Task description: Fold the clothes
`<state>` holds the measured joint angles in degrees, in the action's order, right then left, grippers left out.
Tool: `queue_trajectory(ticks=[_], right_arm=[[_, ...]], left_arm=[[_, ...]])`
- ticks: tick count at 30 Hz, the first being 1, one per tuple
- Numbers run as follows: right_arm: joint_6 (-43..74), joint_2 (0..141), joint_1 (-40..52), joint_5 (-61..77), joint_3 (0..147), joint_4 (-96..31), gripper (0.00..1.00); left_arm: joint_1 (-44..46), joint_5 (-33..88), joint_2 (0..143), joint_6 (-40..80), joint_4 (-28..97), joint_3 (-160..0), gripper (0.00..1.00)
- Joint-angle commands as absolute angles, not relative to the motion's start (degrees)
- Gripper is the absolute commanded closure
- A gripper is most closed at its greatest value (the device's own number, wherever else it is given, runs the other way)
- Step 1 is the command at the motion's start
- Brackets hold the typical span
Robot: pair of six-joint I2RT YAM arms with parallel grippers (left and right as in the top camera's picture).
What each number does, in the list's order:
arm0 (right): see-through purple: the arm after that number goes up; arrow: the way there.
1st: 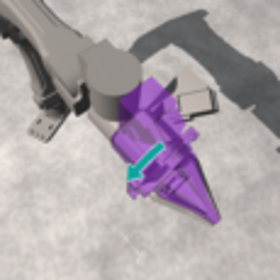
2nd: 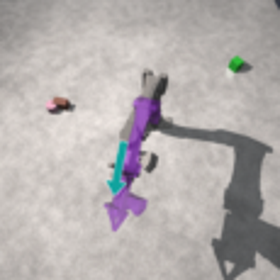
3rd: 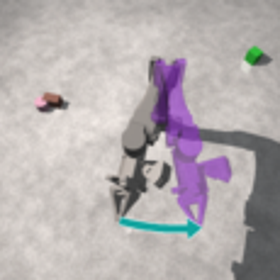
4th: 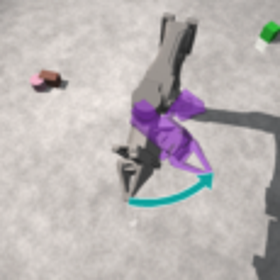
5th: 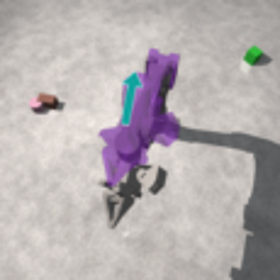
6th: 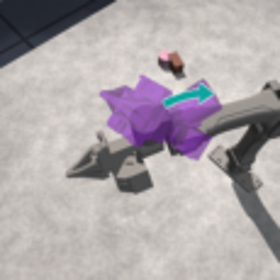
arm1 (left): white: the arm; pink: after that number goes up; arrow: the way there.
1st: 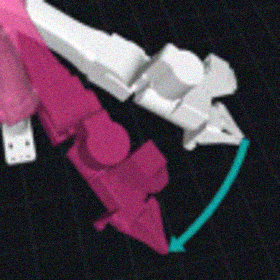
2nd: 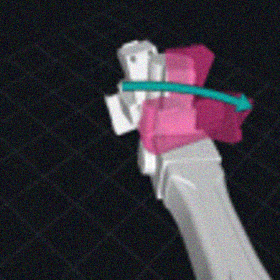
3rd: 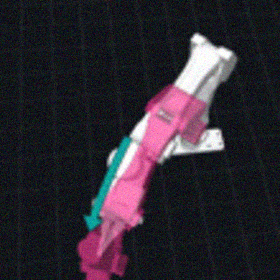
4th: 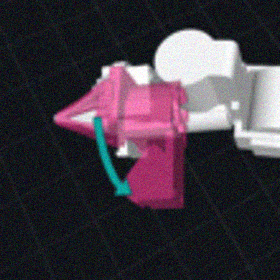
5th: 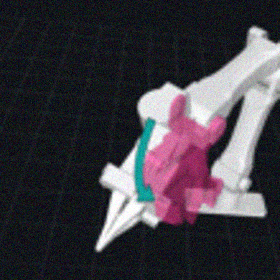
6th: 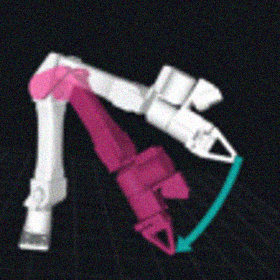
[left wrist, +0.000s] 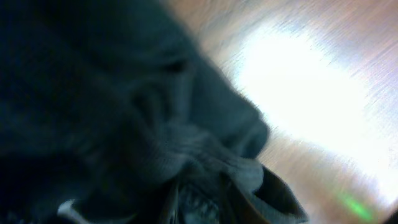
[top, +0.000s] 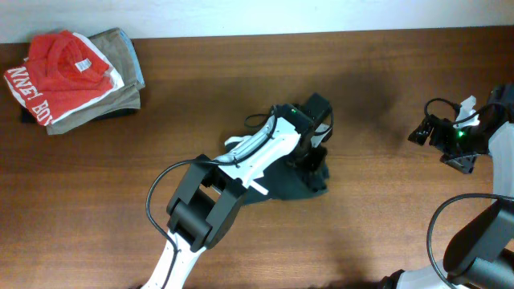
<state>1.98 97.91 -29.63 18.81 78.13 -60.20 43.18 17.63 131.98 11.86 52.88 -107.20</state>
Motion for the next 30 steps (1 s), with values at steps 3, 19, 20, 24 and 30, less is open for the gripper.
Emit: queue_trajectory(ticks=[3,19,20,24,30], right_arm=[[2.4,97.4,-29.6,18.1,79.0,-60.2,0.01],[2.4,97.4,-29.6,18.1,79.0,-60.2,0.01],[2.4,97.4,-29.6,18.1,79.0,-60.2,0.01],[2.4,97.4,-29.6,18.1,79.0,-60.2,0.01],[2.4,97.4,-29.7,18.1,79.0,-60.2,0.01]], left_arm=[[43.2,21.9,130.5,12.3,47.2,-107.1,0.72],[32.2,19.8,115.6,9.4,58.1,-120.4,0.01],[28.8,18.0,113.6,9.9,61.0,-120.4,0.01],[20.1,17.8,111.5,10.7,69.5,-120.4,0.01],[14.3,17.6,112.2,8.0,81.0,-114.8,0.01]])
